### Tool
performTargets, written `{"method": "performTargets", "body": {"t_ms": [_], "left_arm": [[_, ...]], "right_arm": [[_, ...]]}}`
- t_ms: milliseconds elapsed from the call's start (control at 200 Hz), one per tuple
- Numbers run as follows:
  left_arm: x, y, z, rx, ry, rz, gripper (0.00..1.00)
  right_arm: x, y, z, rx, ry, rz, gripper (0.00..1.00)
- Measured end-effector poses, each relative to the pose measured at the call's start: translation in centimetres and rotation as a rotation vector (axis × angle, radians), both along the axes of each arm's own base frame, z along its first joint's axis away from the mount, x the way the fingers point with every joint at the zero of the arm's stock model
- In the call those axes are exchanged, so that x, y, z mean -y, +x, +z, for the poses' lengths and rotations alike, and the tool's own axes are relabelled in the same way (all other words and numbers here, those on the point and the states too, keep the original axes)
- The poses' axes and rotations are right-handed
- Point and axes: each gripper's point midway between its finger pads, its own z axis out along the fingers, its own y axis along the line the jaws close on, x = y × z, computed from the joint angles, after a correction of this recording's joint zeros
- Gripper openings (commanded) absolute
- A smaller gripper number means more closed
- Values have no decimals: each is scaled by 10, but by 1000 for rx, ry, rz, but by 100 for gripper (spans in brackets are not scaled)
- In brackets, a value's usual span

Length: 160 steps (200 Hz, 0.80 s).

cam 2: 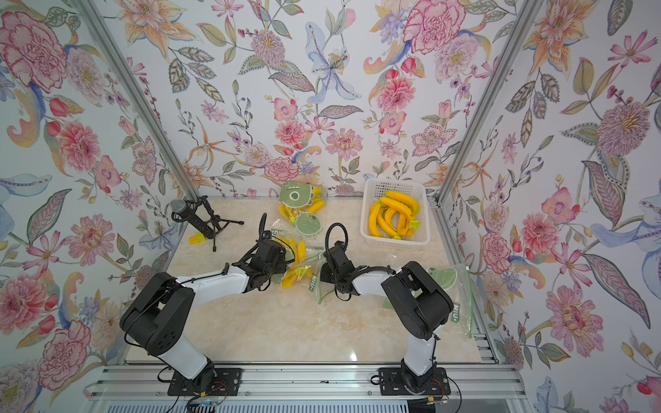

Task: Open the zip-top bag and take out the banana
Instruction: Pick up the banana from the zipper food storage bag.

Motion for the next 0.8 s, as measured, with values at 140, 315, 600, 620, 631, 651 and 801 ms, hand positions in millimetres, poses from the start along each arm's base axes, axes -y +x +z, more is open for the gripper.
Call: {"method": "performTargets", "body": {"t_ms": [140, 315, 600, 620, 631, 651, 801], "left_arm": [[-2, -3, 0, 8, -2, 22, 60], [-6, -4, 0, 10, 11, 35, 56], [-5, -3, 1, 14, 44, 2, 51], [-5, -3, 2, 15, 46, 0, 51], [-5, -3, 2, 15, 49, -3, 51], [-5, -3, 2, 15, 52, -6, 51], [-4, -2, 2, 15, 72, -33, 51]], "right_arm": [[0, -1, -1, 8, -15, 0, 40], [1, -25, -3, 50, 46, 87, 32], [-27, -57, 7, 142, 149, 373, 43], [-28, -57, 9, 157, 146, 387, 43], [-28, -57, 11, 165, 143, 394, 43], [-29, -57, 13, 182, 137, 407, 44], [-36, -54, 29, 306, 99, 494, 47]]}}
